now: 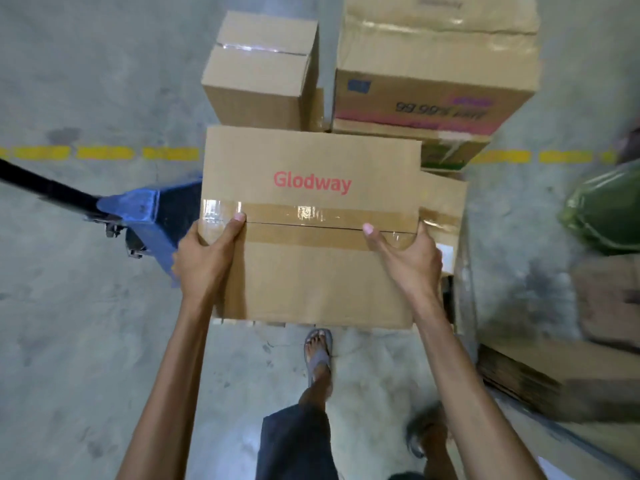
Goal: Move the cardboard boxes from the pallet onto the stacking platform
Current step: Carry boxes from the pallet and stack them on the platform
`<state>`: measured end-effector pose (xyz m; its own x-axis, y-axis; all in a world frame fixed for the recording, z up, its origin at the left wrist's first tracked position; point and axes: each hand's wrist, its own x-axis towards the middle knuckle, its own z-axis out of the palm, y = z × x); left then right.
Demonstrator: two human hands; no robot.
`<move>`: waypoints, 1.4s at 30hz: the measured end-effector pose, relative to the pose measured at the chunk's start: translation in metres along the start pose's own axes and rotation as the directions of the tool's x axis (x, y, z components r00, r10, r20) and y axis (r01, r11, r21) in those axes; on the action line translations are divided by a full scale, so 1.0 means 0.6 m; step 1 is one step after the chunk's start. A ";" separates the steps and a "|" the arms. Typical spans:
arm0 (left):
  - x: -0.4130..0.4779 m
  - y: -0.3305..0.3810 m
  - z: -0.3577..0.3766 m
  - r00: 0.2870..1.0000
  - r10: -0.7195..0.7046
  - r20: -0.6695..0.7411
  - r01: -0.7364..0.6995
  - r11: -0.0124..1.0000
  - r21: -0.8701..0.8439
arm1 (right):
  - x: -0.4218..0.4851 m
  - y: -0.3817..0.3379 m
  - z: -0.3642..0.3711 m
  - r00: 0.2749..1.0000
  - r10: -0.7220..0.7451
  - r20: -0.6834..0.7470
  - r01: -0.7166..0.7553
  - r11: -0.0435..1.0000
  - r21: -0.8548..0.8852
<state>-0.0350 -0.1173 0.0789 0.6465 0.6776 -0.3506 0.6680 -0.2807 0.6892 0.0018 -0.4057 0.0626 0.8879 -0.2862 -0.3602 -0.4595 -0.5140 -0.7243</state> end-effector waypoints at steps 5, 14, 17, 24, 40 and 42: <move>-0.228 0.226 0.071 0.944 0.250 0.216 -0.233 0.967 -0.099 | -0.072 0.013 -0.320 0.942 0.027 -0.335 -0.009 0.999 0.054; -0.678 0.497 0.328 0.550 0.668 0.502 -0.550 0.741 -0.384 | -0.249 0.195 -0.847 0.559 0.173 -0.811 -0.083 0.985 0.152; -0.861 0.561 0.408 0.397 0.757 0.518 -0.598 0.642 -0.480 | -0.328 0.273 -1.005 0.419 0.197 -0.886 -0.102 0.980 0.170; -1.252 0.670 0.575 0.005 0.813 0.582 -0.673 0.433 -0.599 | -0.483 0.445 -1.313 0.129 0.264 -0.956 -0.173 0.955 0.240; -1.734 0.755 0.974 -0.340 0.393 0.855 -0.758 0.423 -0.496 | -0.582 0.806 -1.677 0.233 0.590 -0.773 -0.340 0.794 0.504; -1.749 0.734 1.003 -0.336 0.367 0.868 -0.783 0.403 -0.473 | -0.567 0.845 -1.681 0.227 0.616 -0.754 -0.377 0.770 0.515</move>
<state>-0.1973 -1.3610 0.3686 0.3478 -0.9202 -0.1796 -0.4120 -0.3221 0.8524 -0.5555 -1.3847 0.4107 -0.0980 -0.9916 -0.0847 -0.6774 0.1289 -0.7243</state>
